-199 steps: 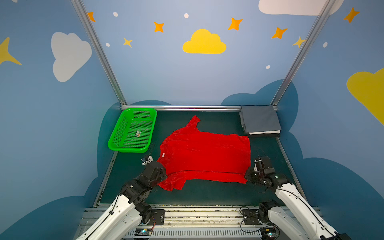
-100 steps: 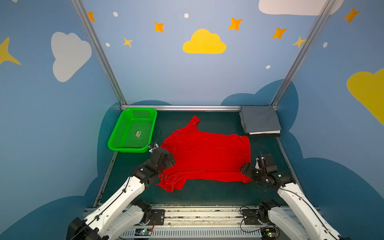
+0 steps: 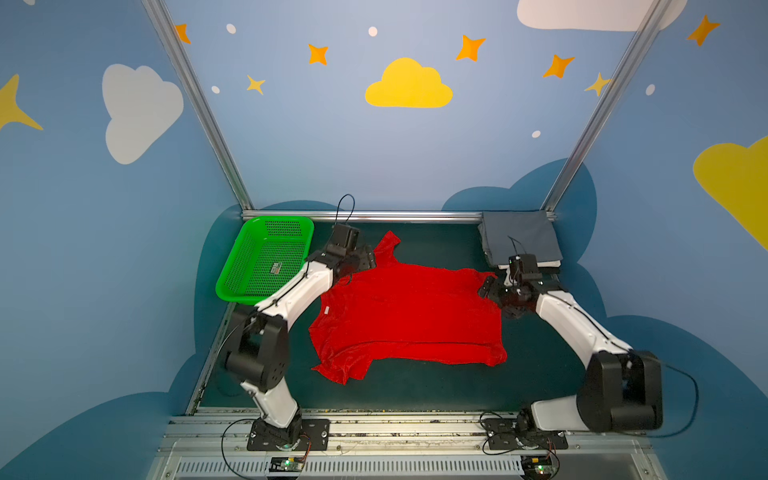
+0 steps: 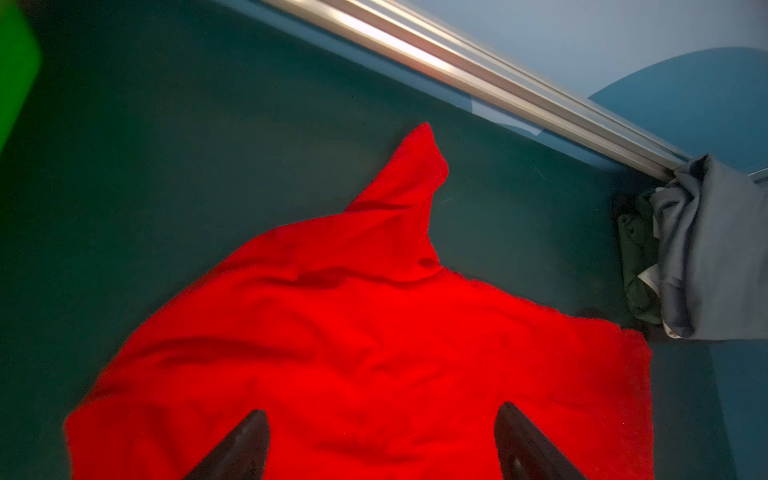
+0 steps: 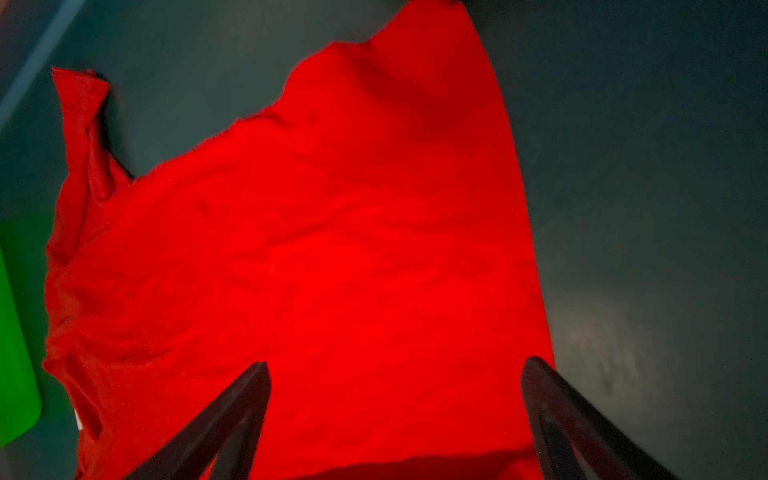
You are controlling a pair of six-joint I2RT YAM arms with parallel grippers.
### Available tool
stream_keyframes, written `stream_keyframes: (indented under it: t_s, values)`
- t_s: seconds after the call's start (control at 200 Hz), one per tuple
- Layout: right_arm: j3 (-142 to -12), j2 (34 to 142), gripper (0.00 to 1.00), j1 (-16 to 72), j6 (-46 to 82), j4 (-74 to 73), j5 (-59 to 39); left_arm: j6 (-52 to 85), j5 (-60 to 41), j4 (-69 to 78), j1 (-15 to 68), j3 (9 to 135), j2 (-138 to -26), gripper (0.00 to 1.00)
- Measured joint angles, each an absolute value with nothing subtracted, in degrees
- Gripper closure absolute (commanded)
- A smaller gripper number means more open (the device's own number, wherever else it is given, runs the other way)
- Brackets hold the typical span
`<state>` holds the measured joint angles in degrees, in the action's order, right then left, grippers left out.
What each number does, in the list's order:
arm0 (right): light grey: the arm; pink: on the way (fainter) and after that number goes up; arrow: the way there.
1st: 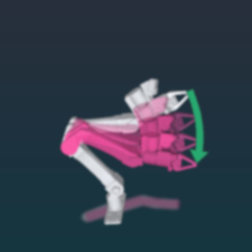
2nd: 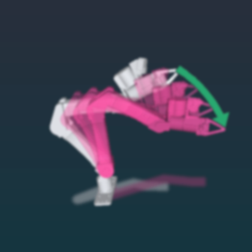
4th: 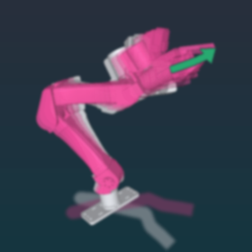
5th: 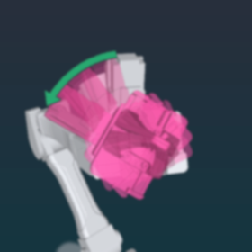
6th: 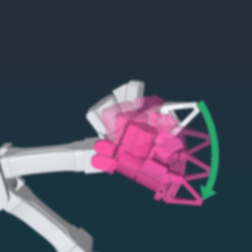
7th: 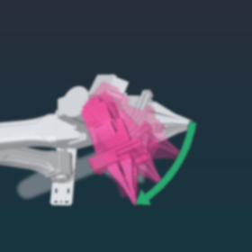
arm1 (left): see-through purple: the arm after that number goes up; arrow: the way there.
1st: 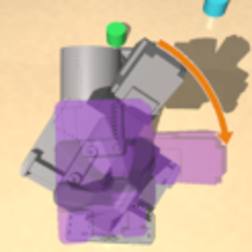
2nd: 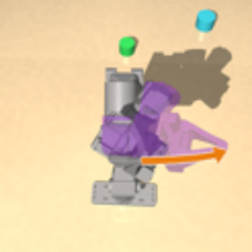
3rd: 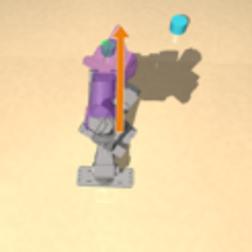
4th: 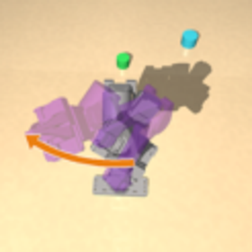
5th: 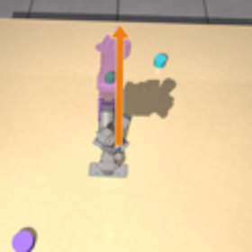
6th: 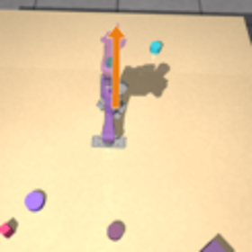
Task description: Fold and stack the t-shirts
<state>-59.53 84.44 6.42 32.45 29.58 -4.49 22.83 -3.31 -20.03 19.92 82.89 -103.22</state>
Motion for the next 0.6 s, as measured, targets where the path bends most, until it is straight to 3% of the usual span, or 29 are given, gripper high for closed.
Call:
stream_keyframes:
  t_s: [0.32, 0.601]
  values:
    - [-71.20, 104.05, 0.09, 0.45, 30.57, 27.14, -2.48, 12.80, -6.83, -33.52, 19.68, 115.61, -130.43, 0.21]
    - [-73.89, 107.44, 0.10, -0.64, 29.30, 27.16, -0.84, 7.40, -2.74, -47.64, 19.40, 142.32, -148.68, 0.26]
